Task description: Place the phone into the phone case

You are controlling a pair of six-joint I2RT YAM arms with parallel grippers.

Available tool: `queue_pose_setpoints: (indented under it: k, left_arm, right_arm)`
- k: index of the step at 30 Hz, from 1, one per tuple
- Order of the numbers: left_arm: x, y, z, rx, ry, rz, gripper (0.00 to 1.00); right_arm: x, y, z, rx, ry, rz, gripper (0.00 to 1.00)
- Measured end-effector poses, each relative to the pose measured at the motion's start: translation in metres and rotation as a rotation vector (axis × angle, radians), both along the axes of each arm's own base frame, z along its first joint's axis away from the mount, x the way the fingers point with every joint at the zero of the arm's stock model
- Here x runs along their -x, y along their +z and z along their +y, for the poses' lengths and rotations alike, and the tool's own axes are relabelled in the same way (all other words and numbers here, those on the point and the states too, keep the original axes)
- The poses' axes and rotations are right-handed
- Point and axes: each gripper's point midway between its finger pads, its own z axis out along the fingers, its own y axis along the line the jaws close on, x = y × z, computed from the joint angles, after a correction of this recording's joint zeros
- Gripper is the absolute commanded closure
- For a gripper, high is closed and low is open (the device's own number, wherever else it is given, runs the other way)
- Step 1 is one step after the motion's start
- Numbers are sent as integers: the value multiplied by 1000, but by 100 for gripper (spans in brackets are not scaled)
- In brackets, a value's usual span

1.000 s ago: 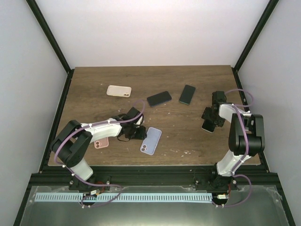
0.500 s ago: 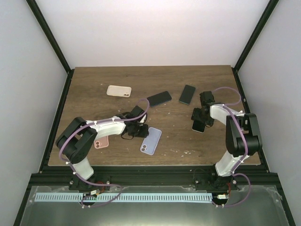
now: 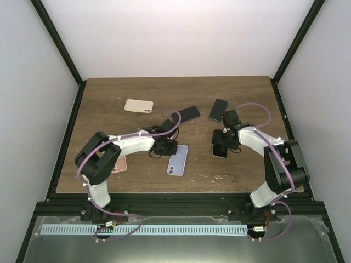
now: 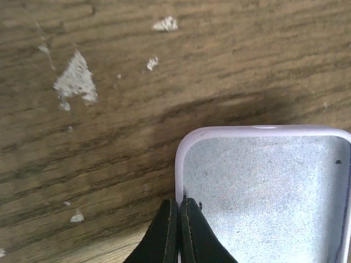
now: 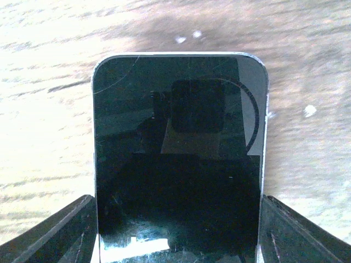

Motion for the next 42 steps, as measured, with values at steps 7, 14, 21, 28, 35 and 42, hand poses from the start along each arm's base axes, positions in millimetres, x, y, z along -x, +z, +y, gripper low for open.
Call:
queue_pose_setpoints:
  k: [7,14,21,28,35,42]
  left_arm:
    - [-11,6,-1,15,92,12,95]
    - [-2,-2,-3,87,172,93,74]
    - [5,5,13,213,240,153,47]
    - [-5,42,45,323,309,91,4]
    - [-5,62,73,349,336,23,0]
    - [4,62,79,334,305,8,4]
  right_arm:
    - [17,10,19,-43,49,-20,39]
    - [38,24,42,-151,94,-45,40]
    - [57,38,84,-271,162,-60,40]
    - [83,46,140,-350,242,-43,41]
    - [87,48,189,-379,278,-22,41]
    - [81,44,215,-385,272,-12,41]
